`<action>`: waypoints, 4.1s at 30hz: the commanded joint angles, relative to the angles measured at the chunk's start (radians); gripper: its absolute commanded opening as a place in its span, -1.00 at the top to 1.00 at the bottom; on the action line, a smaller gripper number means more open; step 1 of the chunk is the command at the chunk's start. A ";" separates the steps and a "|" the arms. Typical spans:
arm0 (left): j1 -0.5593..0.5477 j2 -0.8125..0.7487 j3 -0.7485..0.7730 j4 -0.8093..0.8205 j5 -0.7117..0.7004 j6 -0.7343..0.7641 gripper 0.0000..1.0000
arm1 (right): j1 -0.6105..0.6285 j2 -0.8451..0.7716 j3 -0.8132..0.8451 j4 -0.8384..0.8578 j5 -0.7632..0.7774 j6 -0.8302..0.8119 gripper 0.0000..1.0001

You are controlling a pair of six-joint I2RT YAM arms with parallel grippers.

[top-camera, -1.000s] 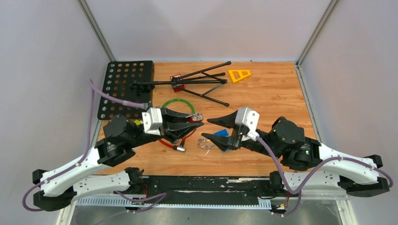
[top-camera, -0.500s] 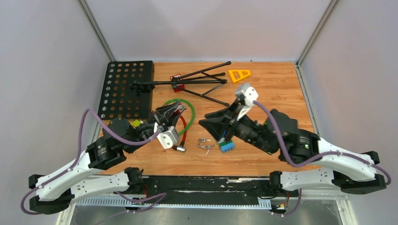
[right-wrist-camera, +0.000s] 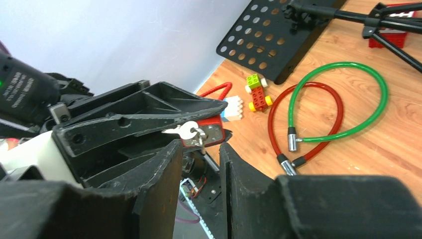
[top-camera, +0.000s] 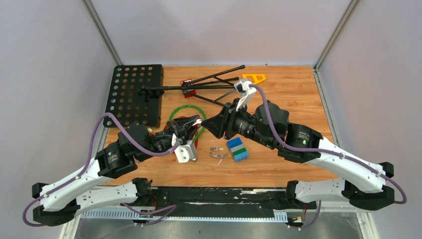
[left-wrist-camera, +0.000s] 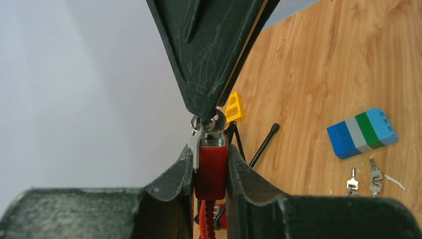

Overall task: Lock with the key
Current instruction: Lock the lock.

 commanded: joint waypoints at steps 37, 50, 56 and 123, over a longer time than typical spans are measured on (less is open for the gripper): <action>-0.003 -0.013 0.029 0.011 0.089 -0.011 1.00 | -0.007 -0.035 -0.101 0.147 -0.017 0.047 0.81; -0.003 0.007 0.073 -0.062 0.178 -0.052 1.00 | -0.006 -0.025 -0.117 0.192 -0.094 -0.171 1.00; -0.003 0.034 0.135 -0.117 0.289 -0.160 1.00 | -0.005 -0.065 -0.200 0.282 -0.296 -0.526 1.00; -0.003 0.049 0.140 -0.253 0.360 -0.094 1.00 | 0.376 -0.273 -0.225 0.140 0.041 -1.663 0.78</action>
